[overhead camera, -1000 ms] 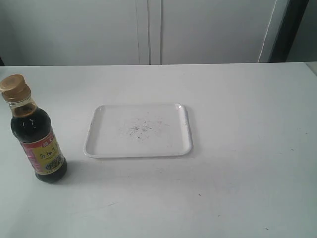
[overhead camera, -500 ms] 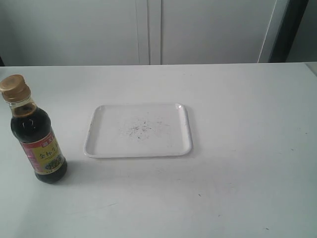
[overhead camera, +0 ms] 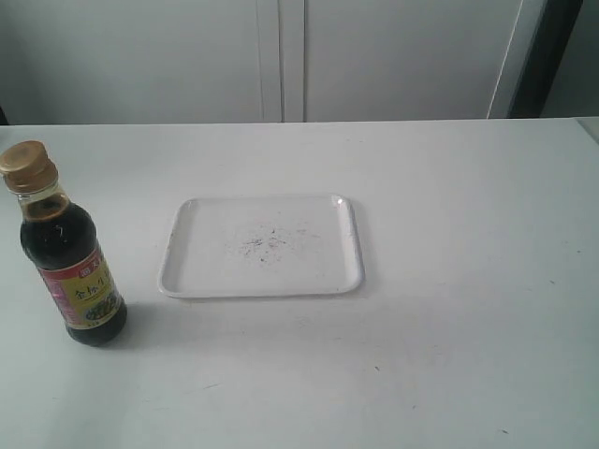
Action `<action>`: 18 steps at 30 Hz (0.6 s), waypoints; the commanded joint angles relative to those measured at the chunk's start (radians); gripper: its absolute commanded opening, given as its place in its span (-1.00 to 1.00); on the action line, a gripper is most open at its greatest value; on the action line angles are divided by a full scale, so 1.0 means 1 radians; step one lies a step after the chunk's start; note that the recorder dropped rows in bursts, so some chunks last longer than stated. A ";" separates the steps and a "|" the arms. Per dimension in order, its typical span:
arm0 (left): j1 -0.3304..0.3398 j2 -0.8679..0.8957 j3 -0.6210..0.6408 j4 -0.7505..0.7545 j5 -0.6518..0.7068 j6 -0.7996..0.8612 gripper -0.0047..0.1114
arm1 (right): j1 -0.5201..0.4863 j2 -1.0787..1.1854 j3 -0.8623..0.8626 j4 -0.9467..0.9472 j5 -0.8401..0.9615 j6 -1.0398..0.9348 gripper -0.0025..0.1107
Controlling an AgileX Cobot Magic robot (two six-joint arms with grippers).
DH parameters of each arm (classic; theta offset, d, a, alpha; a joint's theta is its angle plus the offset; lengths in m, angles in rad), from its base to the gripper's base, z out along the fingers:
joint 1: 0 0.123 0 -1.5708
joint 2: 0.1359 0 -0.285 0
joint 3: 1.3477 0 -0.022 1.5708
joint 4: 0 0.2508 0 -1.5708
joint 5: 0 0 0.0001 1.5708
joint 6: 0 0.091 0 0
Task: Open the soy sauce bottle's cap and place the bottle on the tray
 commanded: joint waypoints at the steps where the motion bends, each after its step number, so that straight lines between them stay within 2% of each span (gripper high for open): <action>1: -0.004 0.114 -0.070 0.082 -0.053 -0.047 -0.92 | -0.005 -0.006 0.005 -0.002 -0.006 0.007 -0.96; 7: -0.004 0.312 -0.163 0.207 -0.130 -0.131 -0.92 | -0.005 -0.006 0.005 -0.002 -0.006 0.007 -0.96; 13: -0.004 0.504 -0.260 0.428 -0.234 -0.344 -0.89 | -0.005 -0.006 0.005 -0.002 -0.006 0.007 -0.96; 16: -0.004 0.595 -0.303 0.512 -0.287 -0.413 -0.68 | -0.005 -0.006 0.005 -0.002 -0.006 0.007 -0.96; 18: -0.004 0.655 -0.332 0.566 -0.297 -0.443 -0.39 | -0.005 -0.006 0.005 -0.002 -0.006 0.007 -0.96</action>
